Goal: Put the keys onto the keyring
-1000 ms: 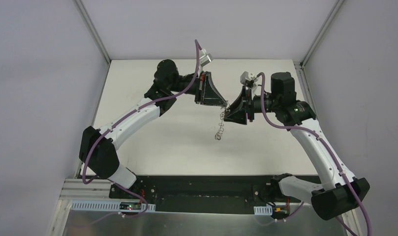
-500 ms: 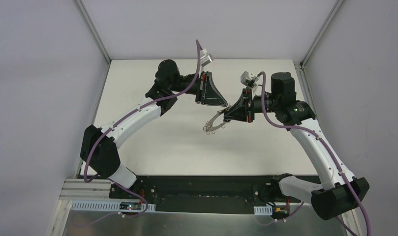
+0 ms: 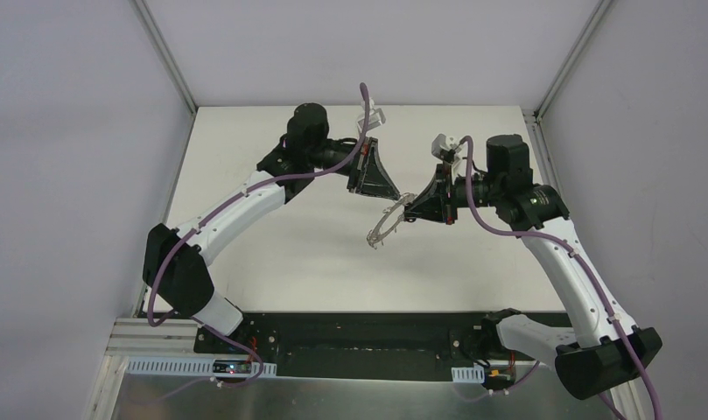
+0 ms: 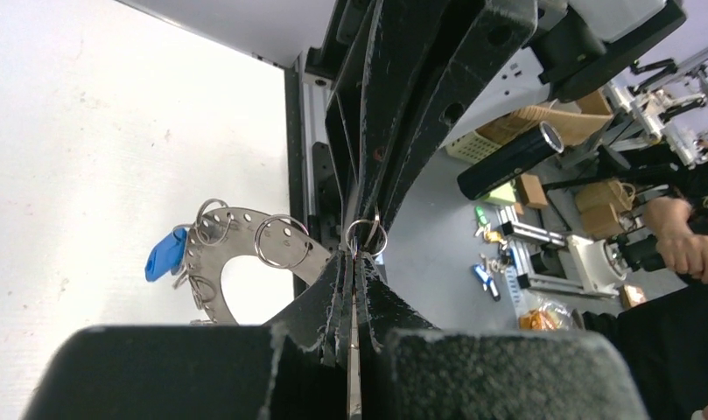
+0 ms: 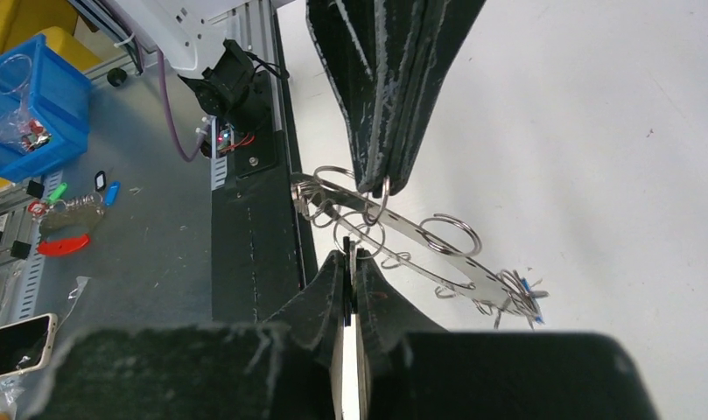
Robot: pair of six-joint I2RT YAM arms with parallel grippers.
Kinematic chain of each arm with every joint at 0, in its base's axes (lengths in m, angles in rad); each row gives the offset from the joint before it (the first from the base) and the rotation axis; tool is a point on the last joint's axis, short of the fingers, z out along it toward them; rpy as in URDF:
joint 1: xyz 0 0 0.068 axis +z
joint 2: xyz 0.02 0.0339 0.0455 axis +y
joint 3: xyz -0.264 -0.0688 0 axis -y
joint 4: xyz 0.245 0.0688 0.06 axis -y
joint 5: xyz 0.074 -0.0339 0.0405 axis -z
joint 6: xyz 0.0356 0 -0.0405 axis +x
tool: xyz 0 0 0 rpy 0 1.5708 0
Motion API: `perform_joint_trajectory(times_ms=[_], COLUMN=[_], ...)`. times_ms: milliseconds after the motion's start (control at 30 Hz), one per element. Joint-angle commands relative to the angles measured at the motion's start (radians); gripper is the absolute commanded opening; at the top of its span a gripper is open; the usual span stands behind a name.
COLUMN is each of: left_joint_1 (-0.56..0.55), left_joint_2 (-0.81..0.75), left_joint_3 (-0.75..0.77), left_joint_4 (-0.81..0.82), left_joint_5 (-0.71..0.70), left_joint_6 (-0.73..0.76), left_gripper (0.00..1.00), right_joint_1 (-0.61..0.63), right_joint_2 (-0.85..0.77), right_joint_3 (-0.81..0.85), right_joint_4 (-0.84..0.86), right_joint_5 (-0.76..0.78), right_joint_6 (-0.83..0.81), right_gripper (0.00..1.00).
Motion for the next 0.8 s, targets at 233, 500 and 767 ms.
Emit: perform_joint_trajectory(times_ms=[233,500,767], left_joint_1=[-0.011,-0.031,-0.023], left_joint_2=[-0.044,-0.016,-0.013], left_joint_3=[0.069,0.104,0.074], left_joint_4=[-0.290,-0.407,-0.475], left_joint_5=[0.014,-0.056,-0.170], left_joint_6=[0.314,0.420,0.513], left_gripper=[0.00,0.00,0.18], right_joint_1=[-0.005,0.013,0.021], right_joint_2=[0.016,0.062,0.070], right_joint_3=[0.066,0.080,0.036], right_joint_4=[-0.013,-0.002,-0.027], right_joint_5=[0.067,0.081,0.178], right_joint_6=[0.016,0.038,-0.011], right_gripper=[0.00,0.00,0.00])
